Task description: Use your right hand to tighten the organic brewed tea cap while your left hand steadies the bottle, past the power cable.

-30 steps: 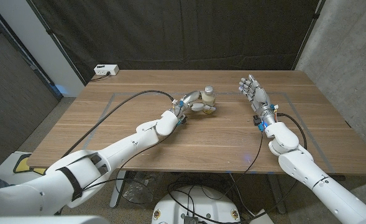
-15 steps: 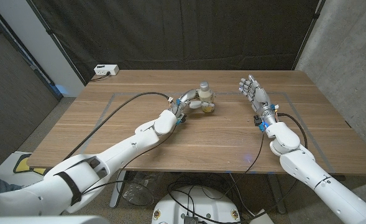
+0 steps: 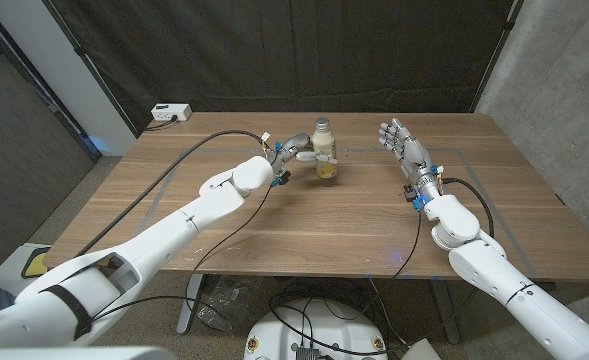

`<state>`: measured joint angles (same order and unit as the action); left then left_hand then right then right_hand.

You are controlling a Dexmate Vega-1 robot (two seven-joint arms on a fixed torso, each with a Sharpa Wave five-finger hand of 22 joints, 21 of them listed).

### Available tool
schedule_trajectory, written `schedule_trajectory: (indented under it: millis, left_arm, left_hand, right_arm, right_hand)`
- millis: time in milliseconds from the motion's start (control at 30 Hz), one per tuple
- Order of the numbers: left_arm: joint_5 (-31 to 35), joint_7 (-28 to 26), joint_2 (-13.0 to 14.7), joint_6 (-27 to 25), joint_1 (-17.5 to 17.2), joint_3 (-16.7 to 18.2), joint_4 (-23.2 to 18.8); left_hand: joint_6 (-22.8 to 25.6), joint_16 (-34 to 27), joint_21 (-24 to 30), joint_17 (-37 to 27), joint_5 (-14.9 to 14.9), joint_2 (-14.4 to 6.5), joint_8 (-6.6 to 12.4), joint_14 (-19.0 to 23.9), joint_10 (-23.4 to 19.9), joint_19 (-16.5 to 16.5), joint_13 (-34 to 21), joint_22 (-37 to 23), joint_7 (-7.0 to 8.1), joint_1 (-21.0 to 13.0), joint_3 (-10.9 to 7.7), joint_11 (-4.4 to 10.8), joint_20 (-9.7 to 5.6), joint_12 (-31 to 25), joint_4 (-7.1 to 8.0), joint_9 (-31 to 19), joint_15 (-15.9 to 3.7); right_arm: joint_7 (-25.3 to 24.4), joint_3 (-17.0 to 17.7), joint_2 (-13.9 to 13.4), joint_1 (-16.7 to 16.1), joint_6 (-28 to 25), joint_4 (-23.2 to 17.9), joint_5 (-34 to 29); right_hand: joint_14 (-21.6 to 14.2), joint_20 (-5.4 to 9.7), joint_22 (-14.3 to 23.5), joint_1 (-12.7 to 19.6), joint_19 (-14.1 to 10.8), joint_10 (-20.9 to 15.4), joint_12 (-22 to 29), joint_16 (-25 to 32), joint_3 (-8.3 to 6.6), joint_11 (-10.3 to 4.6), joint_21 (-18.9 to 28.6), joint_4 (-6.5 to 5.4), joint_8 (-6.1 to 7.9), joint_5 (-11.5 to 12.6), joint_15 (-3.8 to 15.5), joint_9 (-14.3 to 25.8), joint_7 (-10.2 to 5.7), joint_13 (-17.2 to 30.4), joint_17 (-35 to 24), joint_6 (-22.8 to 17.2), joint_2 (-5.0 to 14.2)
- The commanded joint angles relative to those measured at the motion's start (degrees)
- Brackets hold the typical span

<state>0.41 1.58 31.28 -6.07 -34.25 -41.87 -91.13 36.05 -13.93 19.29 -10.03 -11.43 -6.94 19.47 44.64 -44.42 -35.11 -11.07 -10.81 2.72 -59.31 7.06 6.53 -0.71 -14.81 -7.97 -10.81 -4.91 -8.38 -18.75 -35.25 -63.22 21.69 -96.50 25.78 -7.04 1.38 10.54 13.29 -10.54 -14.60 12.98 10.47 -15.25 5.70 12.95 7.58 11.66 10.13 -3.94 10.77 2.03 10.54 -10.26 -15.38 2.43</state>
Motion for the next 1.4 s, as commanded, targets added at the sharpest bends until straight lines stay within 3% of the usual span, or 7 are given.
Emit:
schedule_trajectory:
  millis: [33, 367, 433, 600, 800, 1100, 1400]
  left_arm:
    - [-4.0, 5.2, 4.3, -9.1, 0.2, 0.9, -8.9]
    - [-5.3, 3.9, 4.8, -8.8, -1.1, 1.2, -9.2]
    - [-5.2, 3.6, 4.7, -9.3, -1.2, 1.0, -9.0]
    - [-4.9, 3.0, 5.0, -8.1, -1.7, 0.6, -8.9]
    - [-3.1, 2.4, 6.0, -7.0, -2.3, 0.2, -10.6]
    - [3.2, 1.2, 7.4, -12.7, -1.9, -1.6, -15.3]
    - [2.3, 2.8, 6.8, -12.2, -1.6, -1.4, -14.1]
  left_hand:
    - [2.7, 0.4, 0.4, -0.3, 0.1, -3.3, -0.11, 0.4, -0.1, -0.5, -0.2, -0.1, -3.17, -1.2, -2.35, -0.71, -0.01, 0.1, 1.81, -0.1, -1.04]
    - [3.3, 0.6, 0.4, -0.3, 0.3, -3.4, -0.28, 0.8, -0.9, -0.5, -0.3, -0.2, -3.57, -0.8, -2.68, -0.91, 0.19, 0.1, 2.32, -0.1, -0.83]
    - [3.6, 0.6, 0.5, -0.3, 0.3, -3.4, -0.32, 1.3, -1.2, -0.9, -0.3, -0.2, -3.60, -0.6, -2.83, -0.96, 0.20, 0.2, 2.52, -0.1, -0.90]
    - [4.5, 0.7, 0.6, -0.3, 0.3, -3.5, -0.29, 1.8, -1.9, -1.1, -0.3, -0.2, -3.65, -0.6, -3.21, -1.15, 0.19, 0.1, 2.73, -0.1, -0.92]
    - [4.6, 0.8, 0.7, -0.3, 0.3, -3.4, -0.47, 2.1, -2.1, -1.2, -0.3, -0.2, -3.50, -0.8, -3.54, -0.92, 0.15, 0.2, 2.65, -0.1, -1.20]
    - [5.0, 1.1, 0.6, -0.3, 0.3, -3.3, -0.68, 2.4, -2.3, -1.1, -0.3, -0.2, -3.53, -1.5, -4.22, -0.63, 0.24, 0.4, 2.38, -0.1, -1.16]
    - [5.5, 1.2, 0.7, -0.3, 0.3, -3.2, -0.81, 2.8, -3.1, -1.4, -0.3, -0.2, -3.32, -1.7, -4.60, -0.91, 0.19, 0.4, 2.40, -0.1, -1.03]
  right_arm:
    - [0.1, -2.0, 0.0, 0.8, -0.7, -2.5, -3.3]
    - [1.5, -3.6, 0.2, 2.6, -2.4, -3.8, -3.7]
    - [3.4, -4.4, 0.0, 3.4, -3.3, -3.5, -2.6]
    - [5.5, -5.6, 0.2, 4.4, -4.4, -3.2, -1.0]
    - [5.9, -6.1, -0.3, 5.0, -5.7, -3.5, -0.9]
    - [6.0, -6.5, -1.3, 5.7, -7.3, -5.0, -1.6]
    - [5.5, -6.3, -1.6, 5.4, -7.2, -6.1, -2.0]
  right_hand:
    - [2.0, -0.70, 0.1, 0.1, 2.9, 0.2, -0.3, -0.5, 0.32, -0.59, -1.2, -0.40, 0.47, -0.1, -0.84, 0.3, -1.31, 0.2, -0.3, -1.0, 0.22]
    - [7.1, -2.52, 0.3, -1.1, 9.0, 2.9, -1.1, -0.7, 1.02, -0.57, -2.6, -0.98, 0.12, -0.2, -2.60, 0.3, -2.15, 0.3, -0.4, -1.3, 0.25]
    - [7.6, -3.97, 0.3, -1.3, 10.2, 3.6, -1.3, -0.6, 1.19, -0.84, -2.6, -1.04, 0.09, -0.1, -3.55, 0.3, -2.67, 0.3, -0.4, -1.4, 0.18]
    - [6.6, -7.50, 0.4, -1.7, 9.7, 4.3, -1.2, 0.1, 1.53, -0.82, -1.7, -1.11, 0.60, 0.0, -5.57, 0.3, -4.38, 0.4, -0.2, -3.4, -0.02]
    - [8.2, -10.67, 0.4, -2.3, 12.3, 4.9, -1.2, -0.4, 2.04, -0.93, -2.3, -1.27, 0.78, 0.1, -5.19, 0.3, -4.94, 0.4, -0.2, -4.8, -0.48]
    - [10.4, -12.92, 0.5, -3.1, 16.1, 6.4, -1.4, -0.6, 2.52, -0.61, -2.7, -1.57, 0.71, 0.2, -5.31, 0.3, -5.33, 0.4, -0.3, -5.8, -0.67]
    - [10.5, -13.51, 0.6, -3.6, 16.4, 6.8, -1.3, -0.2, 2.74, -0.60, -2.1, -1.76, 1.18, 0.2, -6.28, 0.3, -6.61, 0.4, -0.3, -7.7, -0.63]
